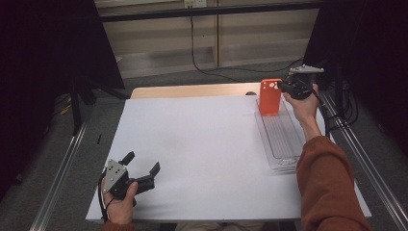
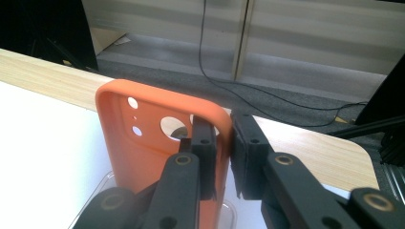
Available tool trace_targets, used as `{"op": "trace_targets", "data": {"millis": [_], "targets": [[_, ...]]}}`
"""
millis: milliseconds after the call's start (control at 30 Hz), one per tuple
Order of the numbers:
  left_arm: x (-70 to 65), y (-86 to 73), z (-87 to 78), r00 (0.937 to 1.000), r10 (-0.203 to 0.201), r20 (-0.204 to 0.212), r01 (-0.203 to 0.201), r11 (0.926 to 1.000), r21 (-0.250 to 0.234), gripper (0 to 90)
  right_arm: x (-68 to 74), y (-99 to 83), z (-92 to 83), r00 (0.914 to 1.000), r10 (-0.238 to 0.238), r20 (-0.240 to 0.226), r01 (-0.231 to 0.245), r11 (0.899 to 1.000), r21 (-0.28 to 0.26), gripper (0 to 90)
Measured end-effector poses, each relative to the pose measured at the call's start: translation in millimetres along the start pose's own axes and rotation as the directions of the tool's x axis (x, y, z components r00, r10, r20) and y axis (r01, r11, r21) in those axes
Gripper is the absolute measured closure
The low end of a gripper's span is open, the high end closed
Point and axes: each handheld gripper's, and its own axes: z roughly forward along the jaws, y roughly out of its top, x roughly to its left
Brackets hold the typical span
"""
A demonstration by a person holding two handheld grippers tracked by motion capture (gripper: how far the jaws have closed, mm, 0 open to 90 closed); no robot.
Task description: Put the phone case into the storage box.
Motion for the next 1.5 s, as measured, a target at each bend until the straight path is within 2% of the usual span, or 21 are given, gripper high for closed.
{"op": "trace_targets", "data": {"millis": [133,500,800,1000,1067,1100,1133,1167,1233,1367,1500], "targets": [[0.5,0.0,-0.1,1.0,-0.005,0.003,0.005,1.0,0.003,2.2,-0.9,-0.1,1.1,0.9999,0.0,0.012,0.0,1.0,0.003,78.2],[0.3,-0.2,0.7,1.0,-0.004,0.0,0.004,1.0,0.005,2.3,-2.8,-1.7,2.2,0.9999,0.014,0.003,-0.014,1.0,0.006,72.6],[0.4,0.5,2.0,1.0,-0.003,0.001,0.003,1.0,0.003,2.4,-3.6,-1.5,-2.2,0.999,0.045,-0.003,-0.045,0.999,-0.001,58.0],[1.3,0.7,3.6,0.9999,-0.012,0.008,0.012,0.9999,-0.001,2.3,-2.4,-0.6,-6.6,0.9988,0.045,-0.017,-0.045,0.999,-0.007,54.1],[1.6,0.7,3.7,0.9998,-0.017,0.007,0.017,0.9999,-0.004,2.2,-2.3,-0.5,-7.8,0.9985,0.05,-0.022,-0.05,0.999,-0.013,49.8],[2.0,0.5,3.6,0.9998,-0.019,0.006,0.019,0.9998,-0.002,2.2,-2.2,-0.3,-8.6,0.9979,0.06,-0.026,-0.06,0.998,-0.017,43.3],[2.5,0.4,3.7,0.9998,-0.018,0.005,0.018,0.9998,0.0,2.2,-2.4,-0.2,-9.1,0.9976,0.062,-0.031,-0.063,0.998,-0.019,40.4],[2.7,0.5,3.5,0.9998,-0.019,0.004,0.019,0.9998,0.001,2.2,-2.4,-0.2,-9.1,0.9976,0.062,-0.031,-0.063,0.998,-0.019,40.4],[2.7,0.7,3.3,0.9998,-0.019,0.003,0.019,0.9998,-0.002,2.2,-1.4,-0.8,-10.3,0.9968,0.071,-0.038,-0.072,0.997,-0.025,33.5],[2.4,0.2,3.6,0.9999,-0.017,0.001,0.017,0.9999,-0.001,2.2,-0.4,-1.4,-11.9,0.9964,0.073,-0.042,-0.074,0.997,-0.028,29.6],[2.2,0.6,3.4,0.9999,-0.015,0.0,0.015,0.9999,-0.001,2.2,-0.6,-1.8,-15.6,0.9941,0.104,-0.032,-0.105,0.994,-0.019,18.8]]}}
